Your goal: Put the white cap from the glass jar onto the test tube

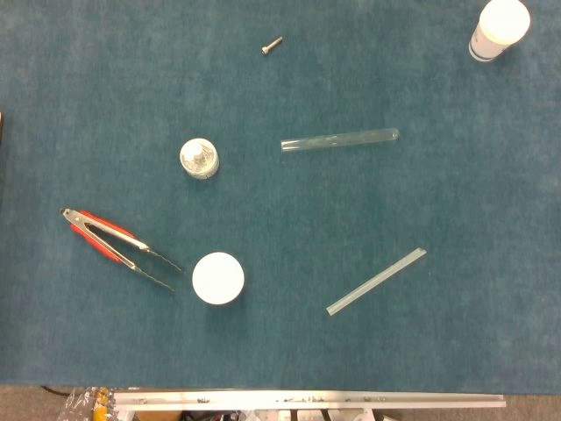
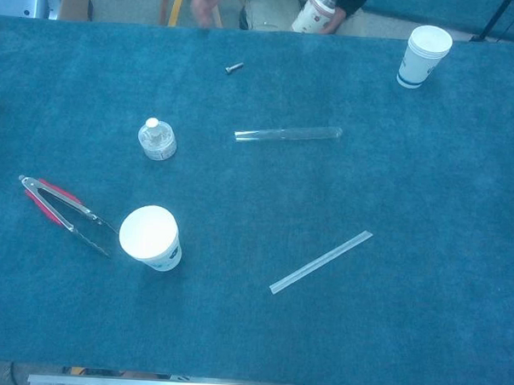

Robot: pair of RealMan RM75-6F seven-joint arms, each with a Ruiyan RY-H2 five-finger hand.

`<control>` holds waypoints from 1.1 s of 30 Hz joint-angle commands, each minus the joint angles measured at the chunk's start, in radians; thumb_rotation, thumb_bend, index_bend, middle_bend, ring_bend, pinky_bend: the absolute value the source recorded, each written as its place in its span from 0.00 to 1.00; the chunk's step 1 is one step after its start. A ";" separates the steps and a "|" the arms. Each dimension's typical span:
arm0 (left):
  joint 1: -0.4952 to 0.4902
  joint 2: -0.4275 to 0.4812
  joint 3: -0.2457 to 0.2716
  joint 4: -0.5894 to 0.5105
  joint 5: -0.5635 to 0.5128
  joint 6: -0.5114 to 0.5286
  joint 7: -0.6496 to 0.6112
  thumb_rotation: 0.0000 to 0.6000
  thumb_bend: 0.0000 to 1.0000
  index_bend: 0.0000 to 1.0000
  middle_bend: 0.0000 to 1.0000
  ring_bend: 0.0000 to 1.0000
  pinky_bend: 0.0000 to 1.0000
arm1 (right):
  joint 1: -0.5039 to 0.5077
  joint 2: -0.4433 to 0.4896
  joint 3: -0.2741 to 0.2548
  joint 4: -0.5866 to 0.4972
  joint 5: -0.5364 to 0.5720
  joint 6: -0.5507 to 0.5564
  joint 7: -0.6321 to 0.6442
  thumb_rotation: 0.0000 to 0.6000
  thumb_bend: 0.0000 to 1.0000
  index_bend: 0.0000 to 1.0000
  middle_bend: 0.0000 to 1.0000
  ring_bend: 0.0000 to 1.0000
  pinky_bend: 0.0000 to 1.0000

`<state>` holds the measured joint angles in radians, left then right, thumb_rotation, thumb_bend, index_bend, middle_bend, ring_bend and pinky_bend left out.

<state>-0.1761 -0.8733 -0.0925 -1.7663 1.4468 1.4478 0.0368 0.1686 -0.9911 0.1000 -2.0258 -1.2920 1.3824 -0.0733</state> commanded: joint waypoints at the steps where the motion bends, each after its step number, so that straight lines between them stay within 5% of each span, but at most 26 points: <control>1: 0.001 0.001 0.003 -0.001 0.000 -0.004 0.001 1.00 0.32 0.30 0.12 0.00 0.02 | -0.002 0.002 -0.002 -0.002 -0.003 -0.002 -0.001 1.00 0.33 0.23 0.13 0.06 0.26; 13: 0.018 0.018 0.011 -0.017 0.024 0.015 -0.016 1.00 0.32 0.30 0.12 0.00 0.02 | 0.016 0.010 0.000 -0.025 -0.063 -0.028 0.010 1.00 0.33 0.25 0.13 0.06 0.26; 20: 0.029 0.038 0.016 -0.032 0.042 0.029 -0.026 1.00 0.32 0.30 0.12 0.00 0.02 | 0.119 0.004 0.048 -0.055 -0.039 -0.138 -0.066 1.00 0.33 0.29 0.13 0.06 0.26; 33: 0.033 0.086 0.023 -0.093 0.076 0.032 -0.011 1.00 0.32 0.30 0.12 0.00 0.02 | 0.465 -0.148 0.166 0.019 0.368 -0.411 -0.350 1.00 0.33 0.41 0.16 0.06 0.26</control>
<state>-0.1446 -0.7901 -0.0714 -1.8568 1.5204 1.4793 0.0225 0.5535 -1.0841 0.2422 -2.0451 -1.0179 1.0300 -0.3492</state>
